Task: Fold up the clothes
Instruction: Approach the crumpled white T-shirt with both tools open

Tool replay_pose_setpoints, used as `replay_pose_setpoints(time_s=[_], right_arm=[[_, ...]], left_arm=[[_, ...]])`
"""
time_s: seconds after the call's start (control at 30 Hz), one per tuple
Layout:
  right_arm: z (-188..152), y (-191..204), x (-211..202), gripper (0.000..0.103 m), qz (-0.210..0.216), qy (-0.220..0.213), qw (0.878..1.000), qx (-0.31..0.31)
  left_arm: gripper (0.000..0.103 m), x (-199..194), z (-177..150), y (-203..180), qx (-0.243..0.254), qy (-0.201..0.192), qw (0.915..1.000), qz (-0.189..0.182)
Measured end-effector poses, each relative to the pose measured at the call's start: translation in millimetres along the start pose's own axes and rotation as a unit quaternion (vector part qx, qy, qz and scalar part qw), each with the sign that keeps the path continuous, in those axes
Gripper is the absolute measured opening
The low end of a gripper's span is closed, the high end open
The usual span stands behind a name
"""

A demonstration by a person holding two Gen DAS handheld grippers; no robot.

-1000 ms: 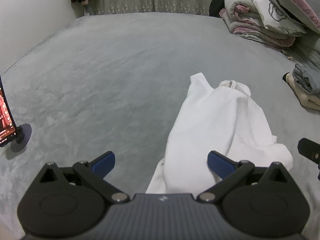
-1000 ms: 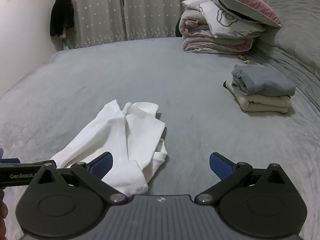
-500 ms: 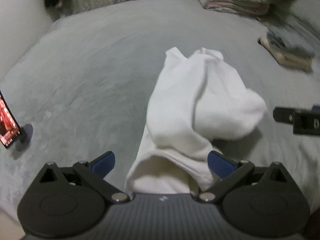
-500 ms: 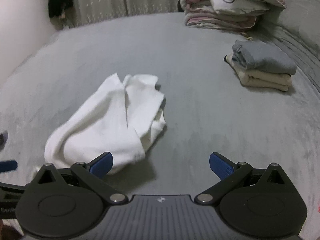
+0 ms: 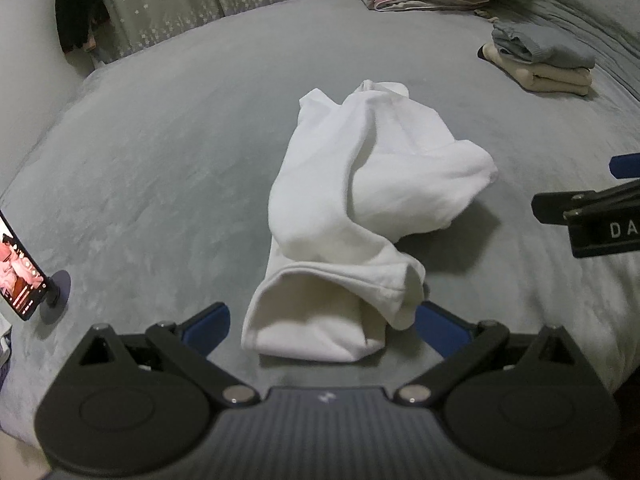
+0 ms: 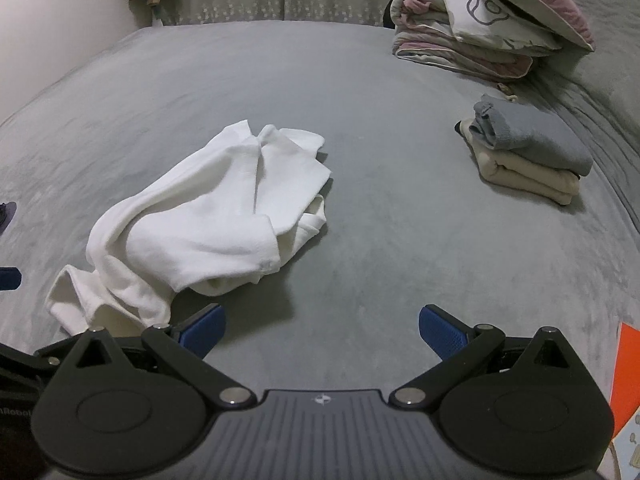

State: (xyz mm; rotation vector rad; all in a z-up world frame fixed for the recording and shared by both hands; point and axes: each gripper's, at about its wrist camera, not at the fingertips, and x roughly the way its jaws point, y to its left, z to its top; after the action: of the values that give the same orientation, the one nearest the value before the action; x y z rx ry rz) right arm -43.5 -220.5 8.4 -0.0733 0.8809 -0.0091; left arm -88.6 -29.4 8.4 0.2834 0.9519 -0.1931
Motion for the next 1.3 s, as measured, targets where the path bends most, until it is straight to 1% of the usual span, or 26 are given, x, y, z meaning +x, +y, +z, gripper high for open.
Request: replay_pose_setpoints(time_s=[0.2, 0.47, 0.8, 1.3], right_arm=[[0.8, 4.0, -1.0, 0.103, -0.001, -0.004, 1.000, -0.007], [0.2, 7.6, 3.3, 0.103, -0.005, 0.001, 1.000, -0.015], [0.0, 15.8, 3.2, 0.103, 0.001, 0.000, 1.000, -0.028], [-1.0, 17.2, 6.7, 0.103, 0.009, 0.009, 0.999, -0.030]], left_arm=[[0.103, 1.8, -0.1, -0.5, 0.001, 0.002, 1.0000, -0.001], [0.103, 3.6, -1.4, 1.3, -0.001, 0.002, 1.0000, -0.005], [0.103, 7.3, -1.2, 2.9, -0.002, 0.009, 0.9999, -0.010], [0.103, 12.6, -1.6, -1.4, 0.004, 0.017, 0.9997, -0.016]])
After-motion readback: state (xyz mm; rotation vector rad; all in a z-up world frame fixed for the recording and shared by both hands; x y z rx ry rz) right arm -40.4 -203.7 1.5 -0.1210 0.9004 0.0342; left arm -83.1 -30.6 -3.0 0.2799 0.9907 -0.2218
